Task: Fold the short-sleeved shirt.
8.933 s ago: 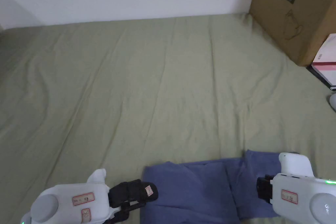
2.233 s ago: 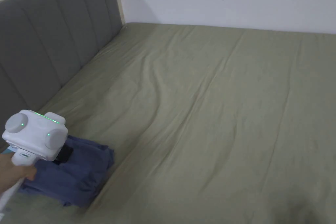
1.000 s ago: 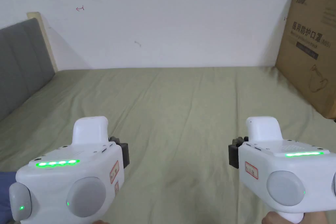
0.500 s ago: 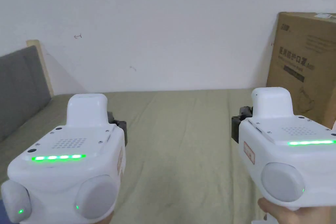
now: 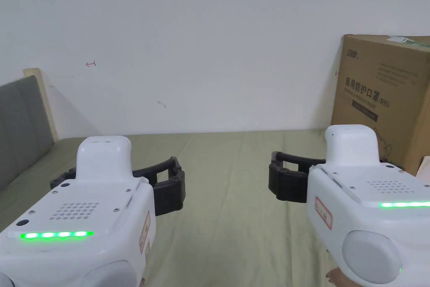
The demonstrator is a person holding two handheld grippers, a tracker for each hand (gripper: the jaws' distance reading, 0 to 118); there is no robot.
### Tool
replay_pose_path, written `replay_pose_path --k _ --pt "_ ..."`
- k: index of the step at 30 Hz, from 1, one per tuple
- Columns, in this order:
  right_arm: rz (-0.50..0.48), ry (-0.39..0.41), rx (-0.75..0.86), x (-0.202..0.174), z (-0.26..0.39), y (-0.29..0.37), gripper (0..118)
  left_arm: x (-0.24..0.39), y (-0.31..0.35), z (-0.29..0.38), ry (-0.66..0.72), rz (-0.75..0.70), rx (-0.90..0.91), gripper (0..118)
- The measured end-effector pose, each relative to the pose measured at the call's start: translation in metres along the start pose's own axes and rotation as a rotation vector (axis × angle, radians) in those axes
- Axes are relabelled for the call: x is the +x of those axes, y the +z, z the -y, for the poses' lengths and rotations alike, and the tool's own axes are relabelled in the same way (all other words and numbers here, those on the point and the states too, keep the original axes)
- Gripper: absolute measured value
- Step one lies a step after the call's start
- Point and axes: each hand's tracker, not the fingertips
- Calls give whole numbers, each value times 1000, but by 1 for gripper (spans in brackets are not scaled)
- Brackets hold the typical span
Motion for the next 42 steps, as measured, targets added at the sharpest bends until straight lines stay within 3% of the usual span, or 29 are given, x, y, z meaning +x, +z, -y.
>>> replay_pose_path --k 5,8,12,16,25,42 --pt "25 -24 16 7 -4 -2 114 -1 -1 -7 -3 14 13 103" --pt "-42 -82 -1 14 -6 -4 114 5 3 -7 -39 0 32 103" --pt "5 -25 -3 11 -3 -7 114 7 -2 -5 -32 2 2 103" --pt "3 -26 -5 11 -2 -6 114 9 -3 -1 -32 -38 -8 103" --pt "18 -15 -23 10 3 -8 114 5 -6 -2 18 14 -39 103" --pt "-4 -1 -79 0 10 -19 114 2 -13 2 11 28 -65 113"
